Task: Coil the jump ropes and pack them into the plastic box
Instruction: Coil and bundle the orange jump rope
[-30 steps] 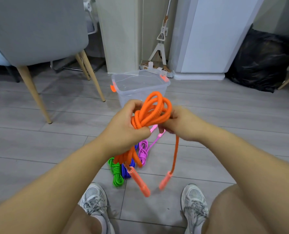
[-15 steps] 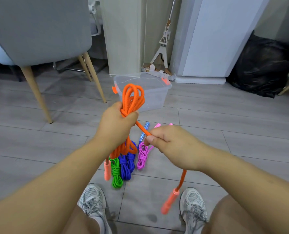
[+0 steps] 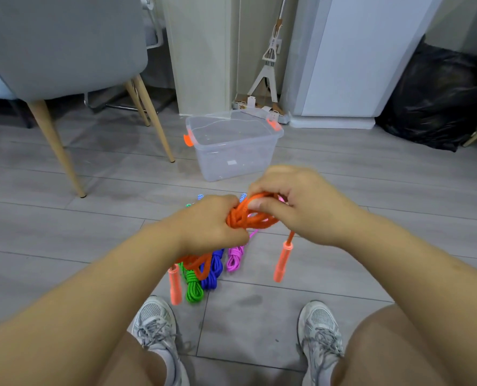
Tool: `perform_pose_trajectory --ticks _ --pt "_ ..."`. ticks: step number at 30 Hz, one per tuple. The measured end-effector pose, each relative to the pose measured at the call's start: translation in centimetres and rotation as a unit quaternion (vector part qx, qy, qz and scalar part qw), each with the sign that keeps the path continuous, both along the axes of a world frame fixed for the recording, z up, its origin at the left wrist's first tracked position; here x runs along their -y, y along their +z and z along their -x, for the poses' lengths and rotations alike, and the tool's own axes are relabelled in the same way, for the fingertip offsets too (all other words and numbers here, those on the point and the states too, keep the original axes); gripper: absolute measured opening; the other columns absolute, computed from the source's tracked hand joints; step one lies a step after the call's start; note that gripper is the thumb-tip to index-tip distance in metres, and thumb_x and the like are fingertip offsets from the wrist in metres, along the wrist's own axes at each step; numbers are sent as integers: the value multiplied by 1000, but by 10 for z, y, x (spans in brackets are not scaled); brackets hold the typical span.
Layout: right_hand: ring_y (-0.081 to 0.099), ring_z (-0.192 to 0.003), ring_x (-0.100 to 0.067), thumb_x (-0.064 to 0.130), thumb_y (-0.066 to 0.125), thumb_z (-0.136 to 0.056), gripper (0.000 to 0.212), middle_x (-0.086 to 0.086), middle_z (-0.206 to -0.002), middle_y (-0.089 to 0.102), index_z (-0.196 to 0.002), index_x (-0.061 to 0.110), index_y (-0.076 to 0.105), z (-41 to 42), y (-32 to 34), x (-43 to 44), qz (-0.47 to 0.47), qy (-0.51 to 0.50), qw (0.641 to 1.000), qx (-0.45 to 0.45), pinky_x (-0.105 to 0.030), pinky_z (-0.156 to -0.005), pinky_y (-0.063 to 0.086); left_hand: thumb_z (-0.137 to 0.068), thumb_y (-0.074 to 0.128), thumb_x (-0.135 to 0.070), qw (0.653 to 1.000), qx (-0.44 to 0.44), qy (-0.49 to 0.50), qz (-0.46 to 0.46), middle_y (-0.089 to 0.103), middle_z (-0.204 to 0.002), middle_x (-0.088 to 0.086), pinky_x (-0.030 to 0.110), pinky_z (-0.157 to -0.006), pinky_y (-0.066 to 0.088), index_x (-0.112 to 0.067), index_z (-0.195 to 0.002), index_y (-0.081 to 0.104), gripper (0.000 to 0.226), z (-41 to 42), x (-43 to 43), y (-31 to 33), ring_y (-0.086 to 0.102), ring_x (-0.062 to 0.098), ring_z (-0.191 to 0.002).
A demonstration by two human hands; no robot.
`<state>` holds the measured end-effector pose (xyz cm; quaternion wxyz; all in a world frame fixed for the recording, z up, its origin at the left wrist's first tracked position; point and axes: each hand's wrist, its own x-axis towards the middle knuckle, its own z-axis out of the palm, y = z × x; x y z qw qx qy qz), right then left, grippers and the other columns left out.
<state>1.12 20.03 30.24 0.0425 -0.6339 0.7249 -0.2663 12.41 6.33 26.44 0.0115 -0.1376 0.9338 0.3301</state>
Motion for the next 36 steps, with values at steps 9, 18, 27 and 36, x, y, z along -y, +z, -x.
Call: perform_pose_trajectory --ticks 9,18,27,36 --pt "60 -75 -22 27 78 -71 14 -9 -78 68 -75 14 71 19 1 7 -7 -63 988 143 -35 -70 48 -67 68 -19 995 -52 -44 68 48 -57 -5 13 -47 32 -24 -67 44 25 -2 -18 -3 48 5 -52" --pt "52 -59 7 18 45 -97 31 15 -61 59 -72 32 55 13 -13 2 -126 -60 977 160 -15 -59 37 -68 64 -13 930 -260 80 -246 59 -58 -4 19 -45 40 -29 -99 51 37 -1 -13 5 46 6 -41" --pt "50 -78 -23 32 37 -99 32 -6 -82 58 -100 10 59 -19 -16 -4 -160 -53 985 30 -36 -73 41 -84 64 -31 940 -217 243 -105 57 -56 -1 28 -54 41 -12 -80 61 20 5 3 -2 49 8 -42" --pt "43 -62 -7 25 42 -97 18 11 -67 49 -96 17 59 -18 -12 -15 -149 -16 988 23 -23 -59 32 -83 63 -42 974 -74 198 -84 50 -62 2 32 -54 35 -14 -71 49 33 4 15 -6 45 20 -58"
